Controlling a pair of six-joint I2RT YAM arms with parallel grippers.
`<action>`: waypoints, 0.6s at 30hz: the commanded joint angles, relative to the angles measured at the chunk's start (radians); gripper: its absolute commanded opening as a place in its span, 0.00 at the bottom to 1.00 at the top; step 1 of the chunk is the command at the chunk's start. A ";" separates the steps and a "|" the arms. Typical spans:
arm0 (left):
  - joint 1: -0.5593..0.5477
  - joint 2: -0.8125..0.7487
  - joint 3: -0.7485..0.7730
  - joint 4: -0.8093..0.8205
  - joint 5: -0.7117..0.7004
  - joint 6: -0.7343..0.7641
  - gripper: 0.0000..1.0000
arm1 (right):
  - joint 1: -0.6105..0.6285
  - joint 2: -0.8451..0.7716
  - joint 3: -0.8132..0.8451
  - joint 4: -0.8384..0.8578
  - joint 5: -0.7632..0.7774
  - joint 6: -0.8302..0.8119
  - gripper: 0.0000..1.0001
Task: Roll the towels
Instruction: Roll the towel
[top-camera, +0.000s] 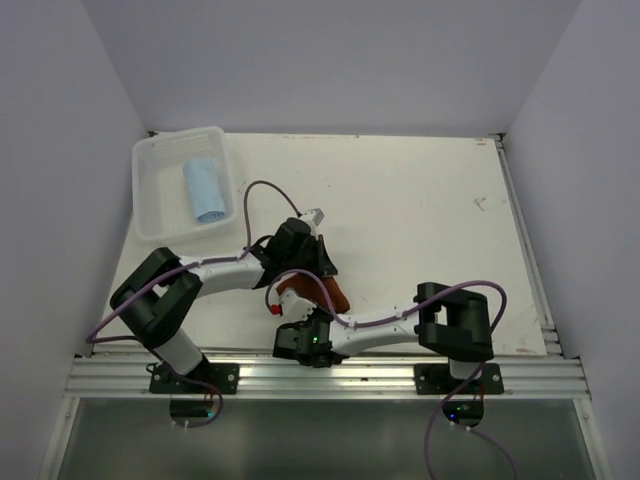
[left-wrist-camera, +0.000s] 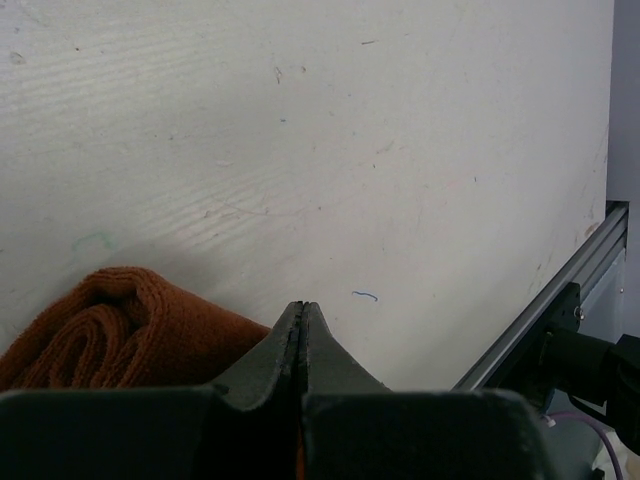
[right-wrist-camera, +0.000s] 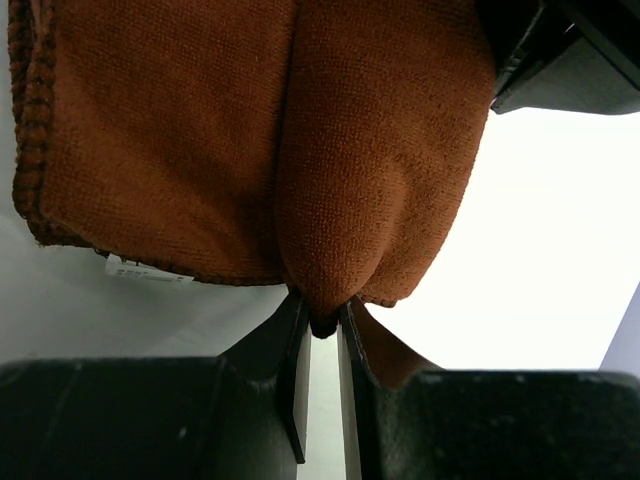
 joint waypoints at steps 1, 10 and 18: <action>-0.001 -0.038 -0.033 0.058 -0.011 -0.019 0.00 | 0.002 -0.023 0.034 -0.024 0.029 0.020 0.17; -0.002 -0.070 -0.124 0.117 -0.051 -0.059 0.00 | -0.001 -0.077 0.043 -0.010 0.003 0.032 0.28; -0.002 -0.104 -0.173 0.131 -0.077 -0.070 0.00 | -0.044 -0.228 -0.026 0.058 -0.095 0.027 0.45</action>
